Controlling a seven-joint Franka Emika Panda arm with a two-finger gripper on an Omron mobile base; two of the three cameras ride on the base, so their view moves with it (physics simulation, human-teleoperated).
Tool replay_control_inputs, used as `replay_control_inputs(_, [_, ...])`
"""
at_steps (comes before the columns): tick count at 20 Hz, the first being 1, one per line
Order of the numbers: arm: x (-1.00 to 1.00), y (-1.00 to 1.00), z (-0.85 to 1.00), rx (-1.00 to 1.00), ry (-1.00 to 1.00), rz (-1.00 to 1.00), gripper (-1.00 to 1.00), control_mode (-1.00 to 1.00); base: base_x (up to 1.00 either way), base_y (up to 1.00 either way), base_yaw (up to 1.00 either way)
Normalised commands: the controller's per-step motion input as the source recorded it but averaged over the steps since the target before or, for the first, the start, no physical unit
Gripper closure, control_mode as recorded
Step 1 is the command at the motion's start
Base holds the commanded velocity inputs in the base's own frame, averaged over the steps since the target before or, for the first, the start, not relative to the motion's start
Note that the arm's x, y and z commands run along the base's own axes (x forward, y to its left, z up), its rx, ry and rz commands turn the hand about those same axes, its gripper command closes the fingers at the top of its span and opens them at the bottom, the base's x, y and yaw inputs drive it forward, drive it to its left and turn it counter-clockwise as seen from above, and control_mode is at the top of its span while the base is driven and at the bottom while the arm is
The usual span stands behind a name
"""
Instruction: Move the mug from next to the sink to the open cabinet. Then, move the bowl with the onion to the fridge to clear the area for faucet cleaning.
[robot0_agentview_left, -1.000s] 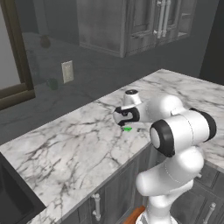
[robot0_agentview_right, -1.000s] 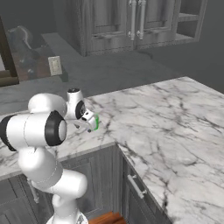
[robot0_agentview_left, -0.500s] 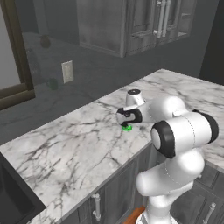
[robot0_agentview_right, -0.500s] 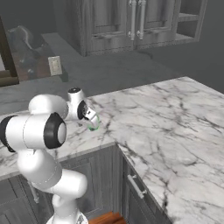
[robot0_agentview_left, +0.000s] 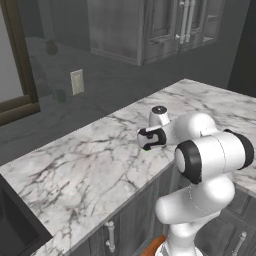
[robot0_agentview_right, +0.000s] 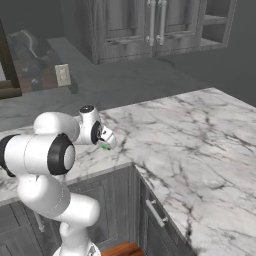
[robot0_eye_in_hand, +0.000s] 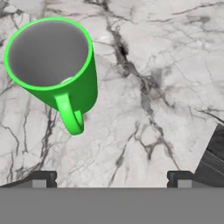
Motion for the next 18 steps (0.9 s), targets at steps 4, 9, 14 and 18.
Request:
replay_control_inputs(4, [0.12, 0.0, 0.0, 0.0, 0.0, 0.0, -1.0, -1.0, 0.0, 0.0, 0.0])
replay_control_inputs(9, [0.25, 0.06, 0.0, 0.0, 0.0, 0.0, -1.0, -1.0, 0.0, 0.0, 0.0])
replay_control_inputs(14, [0.26, 0.11, 0.0, 0.0, 0.0, 0.0, -1.0, -1.0, 0.0, 0.0, 0.0])
replay_control_inputs(18, [0.08, 0.01, -0.06, 0.0, 0.0, 0.0, -1.0, -1.0, 0.0, 0.0, 0.0])
